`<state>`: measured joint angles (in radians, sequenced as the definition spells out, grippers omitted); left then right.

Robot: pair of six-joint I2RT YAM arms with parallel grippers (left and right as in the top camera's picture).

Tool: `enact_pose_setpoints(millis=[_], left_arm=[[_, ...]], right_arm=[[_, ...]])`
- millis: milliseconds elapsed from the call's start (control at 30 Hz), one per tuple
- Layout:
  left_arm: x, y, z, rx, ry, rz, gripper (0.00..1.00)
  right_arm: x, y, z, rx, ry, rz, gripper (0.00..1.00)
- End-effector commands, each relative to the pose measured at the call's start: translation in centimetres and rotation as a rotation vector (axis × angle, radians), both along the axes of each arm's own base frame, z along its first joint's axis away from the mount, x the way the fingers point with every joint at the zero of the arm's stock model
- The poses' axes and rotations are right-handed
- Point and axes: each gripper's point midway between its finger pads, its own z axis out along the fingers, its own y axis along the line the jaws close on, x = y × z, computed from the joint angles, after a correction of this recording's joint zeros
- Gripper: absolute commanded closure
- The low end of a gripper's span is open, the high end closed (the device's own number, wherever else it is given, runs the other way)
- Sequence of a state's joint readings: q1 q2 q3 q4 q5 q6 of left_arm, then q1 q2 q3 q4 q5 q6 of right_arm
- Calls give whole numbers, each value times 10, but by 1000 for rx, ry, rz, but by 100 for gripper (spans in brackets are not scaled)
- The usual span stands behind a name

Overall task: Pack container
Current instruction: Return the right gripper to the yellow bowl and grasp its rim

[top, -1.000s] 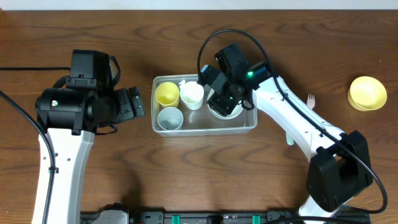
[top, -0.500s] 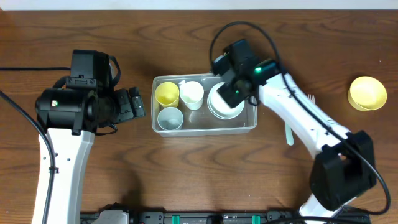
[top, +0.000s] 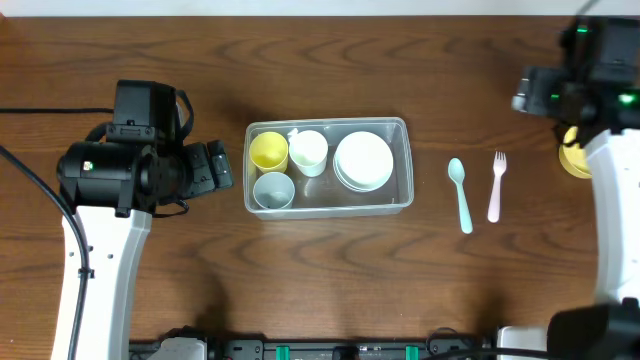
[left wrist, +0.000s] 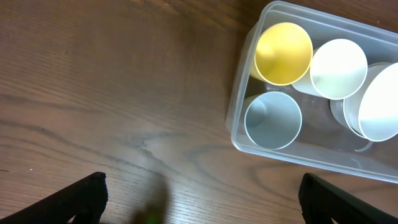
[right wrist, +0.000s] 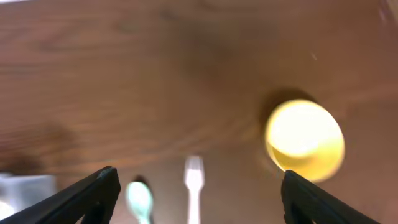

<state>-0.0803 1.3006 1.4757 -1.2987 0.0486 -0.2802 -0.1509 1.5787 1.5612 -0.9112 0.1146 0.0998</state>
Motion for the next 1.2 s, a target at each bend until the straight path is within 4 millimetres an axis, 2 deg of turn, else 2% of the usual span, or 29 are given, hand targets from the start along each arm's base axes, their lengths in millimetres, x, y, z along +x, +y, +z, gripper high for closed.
enact_pose_setpoints(millis=[0, 167, 333, 433, 667, 867, 967, 1033, 1100, 1133, 1167], left_arm=[[-1, 3, -1, 17, 4, -8, 2], [-2, 3, -1, 18, 7, -8, 2], [-2, 3, -1, 18, 7, -8, 2], [-2, 3, -1, 18, 7, -8, 2], [-2, 3, -1, 17, 7, -8, 2], [-2, 3, -1, 17, 7, -8, 2], [-2, 3, -1, 17, 7, -8, 2], [-2, 3, -1, 17, 7, -8, 2], [-2, 3, -1, 17, 7, -8, 2], [-2, 3, -1, 17, 7, -8, 2], [-2, 3, -1, 17, 7, -8, 2]], right_arm=[[-10, -39, -47, 30, 120, -124, 13], [-17, -86, -91, 57, 216, -224, 8], [-18, -113, -129, 100, 267, -278, 7], [-14, -118, -148, 137, 280, -255, 7], [-9, -114, -193, 185, 347, -226, 8], [-11, -114, -218, 199, 395, -220, 9], [-11, -114, -220, 199, 395, -220, 20], [-10, -114, -220, 198, 391, -220, 32], [-9, -114, -220, 198, 390, -220, 49], [-9, -114, -220, 198, 390, -221, 60], [-9, -114, -220, 198, 389, -220, 67]])
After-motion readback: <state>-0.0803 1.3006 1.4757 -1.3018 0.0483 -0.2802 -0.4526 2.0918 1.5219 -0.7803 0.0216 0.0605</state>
